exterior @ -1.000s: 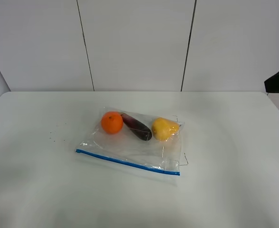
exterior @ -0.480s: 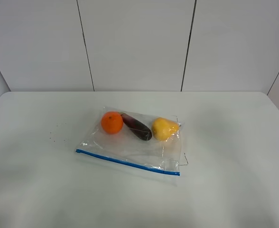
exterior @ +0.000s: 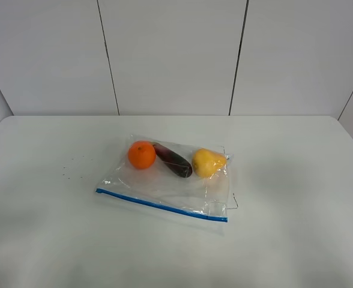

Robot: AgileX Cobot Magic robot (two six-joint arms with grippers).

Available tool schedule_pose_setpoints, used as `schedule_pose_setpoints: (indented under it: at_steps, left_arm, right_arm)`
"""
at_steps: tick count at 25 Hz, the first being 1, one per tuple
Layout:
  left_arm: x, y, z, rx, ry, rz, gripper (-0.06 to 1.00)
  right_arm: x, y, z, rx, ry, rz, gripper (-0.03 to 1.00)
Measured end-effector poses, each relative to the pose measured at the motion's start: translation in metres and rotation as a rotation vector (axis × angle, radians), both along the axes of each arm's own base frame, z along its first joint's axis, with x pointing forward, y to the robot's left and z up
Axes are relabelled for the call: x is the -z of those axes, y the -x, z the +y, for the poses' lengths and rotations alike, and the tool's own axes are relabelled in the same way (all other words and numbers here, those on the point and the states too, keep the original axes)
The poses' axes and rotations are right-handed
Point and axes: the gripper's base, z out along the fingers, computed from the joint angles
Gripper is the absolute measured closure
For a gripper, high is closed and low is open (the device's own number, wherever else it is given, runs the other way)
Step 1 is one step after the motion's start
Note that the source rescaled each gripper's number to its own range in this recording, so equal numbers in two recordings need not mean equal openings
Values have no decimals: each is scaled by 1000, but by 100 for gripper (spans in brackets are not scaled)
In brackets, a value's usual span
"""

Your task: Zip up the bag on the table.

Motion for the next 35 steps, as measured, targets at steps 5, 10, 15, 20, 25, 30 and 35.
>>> schedule_pose_setpoints:
  at_steps: [5,10,15,20,25,30,35]
  left_arm:
    - [0,0,0,1,1,0,-5]
    - [0,0,0,1,1,0,-5]
    - [0,0,0,1,1,0,-5]
    - [0,0,0,1,1,0,-5]
    - [0,0,0,1,1,0,-5]
    - [0,0,0,1,1,0,-5]
    - [0,0,0,1,1,0,-5]
  right_arm:
    - [1,18,-1,6,-25,-80,-3]
    - [4,23,-2,32,-59,-82,-3]
    - [9,21,-4,54,-44,-49,-3]
    - [39,5,-5,71,-34,86,-3]
    - [53,-1,-5,72,-31,143,-3]
    - [58,-2,-6,74,-26,177,-3]
    - [64,-3,-6,74,-24,212,-3]
